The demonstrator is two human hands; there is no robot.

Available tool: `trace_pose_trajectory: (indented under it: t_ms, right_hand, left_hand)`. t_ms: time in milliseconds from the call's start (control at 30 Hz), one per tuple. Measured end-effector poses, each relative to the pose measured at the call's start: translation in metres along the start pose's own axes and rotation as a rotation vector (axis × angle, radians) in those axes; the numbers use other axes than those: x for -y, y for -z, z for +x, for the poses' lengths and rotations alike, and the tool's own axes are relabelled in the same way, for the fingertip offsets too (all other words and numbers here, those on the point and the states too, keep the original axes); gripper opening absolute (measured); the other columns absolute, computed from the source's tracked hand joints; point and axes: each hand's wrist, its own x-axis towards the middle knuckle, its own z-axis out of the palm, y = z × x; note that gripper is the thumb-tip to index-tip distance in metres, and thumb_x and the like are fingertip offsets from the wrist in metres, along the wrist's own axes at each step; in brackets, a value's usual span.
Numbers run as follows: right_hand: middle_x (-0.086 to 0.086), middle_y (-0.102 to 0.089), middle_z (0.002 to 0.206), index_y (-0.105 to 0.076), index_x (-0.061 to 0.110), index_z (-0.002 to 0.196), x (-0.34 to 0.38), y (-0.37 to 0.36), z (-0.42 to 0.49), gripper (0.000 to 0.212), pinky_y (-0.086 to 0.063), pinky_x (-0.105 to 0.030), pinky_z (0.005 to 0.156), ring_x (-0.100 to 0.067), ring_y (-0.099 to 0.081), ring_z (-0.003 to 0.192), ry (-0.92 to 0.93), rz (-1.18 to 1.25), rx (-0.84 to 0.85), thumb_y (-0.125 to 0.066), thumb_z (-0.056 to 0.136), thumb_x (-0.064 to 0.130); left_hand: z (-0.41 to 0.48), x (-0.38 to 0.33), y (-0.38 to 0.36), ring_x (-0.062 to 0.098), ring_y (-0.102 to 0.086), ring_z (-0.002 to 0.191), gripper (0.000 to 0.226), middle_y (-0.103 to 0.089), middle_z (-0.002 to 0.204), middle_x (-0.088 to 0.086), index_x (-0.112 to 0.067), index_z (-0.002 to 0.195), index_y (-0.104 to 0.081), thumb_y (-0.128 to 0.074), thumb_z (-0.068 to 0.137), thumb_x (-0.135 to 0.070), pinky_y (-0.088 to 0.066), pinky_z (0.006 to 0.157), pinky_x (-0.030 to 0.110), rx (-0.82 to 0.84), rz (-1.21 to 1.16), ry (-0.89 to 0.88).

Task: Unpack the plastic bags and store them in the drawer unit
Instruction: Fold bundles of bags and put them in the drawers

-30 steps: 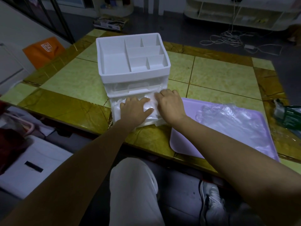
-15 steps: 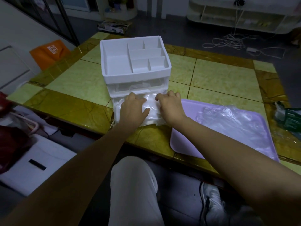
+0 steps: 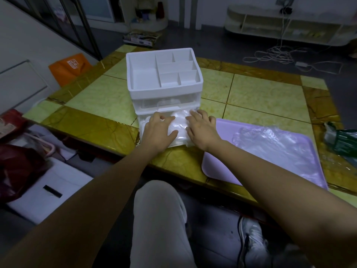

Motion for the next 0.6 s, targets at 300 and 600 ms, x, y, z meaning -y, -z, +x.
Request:
trace_pose_trajectory:
  t_ms: [300,600]
  right_hand:
    - [-0.003,-0.038,0.148,-0.034,0.021,0.143,0.002,0.008,-0.025,0.070,-0.021,-0.040,0.105,-0.022,-0.034,0.136,0.018,0.123,0.166,-0.053,0.081,0.050]
    - [-0.002,-0.055,0.125,-0.049,0.021,0.125,-0.002,-0.001,0.001,0.047,-0.025,-0.038,0.094,-0.024,-0.042,0.123,0.036,0.054,0.102,-0.058,0.086,0.046]
  left_hand:
    - [-0.036,0.006,0.009,0.031,0.001,0.145,0.128,0.001,0.156,0.012,-0.032,0.151,-0.007,-0.066,0.049,-0.082,-0.007,0.115,0.050,0.015,0.118,0.243]
    - [-0.019,0.026,0.012,0.026,-0.012,0.147,0.141,-0.007,0.159,0.009,-0.018,0.150,0.009,-0.091,0.053,-0.037,-0.018,0.118,0.048,-0.083,-0.249,0.352]
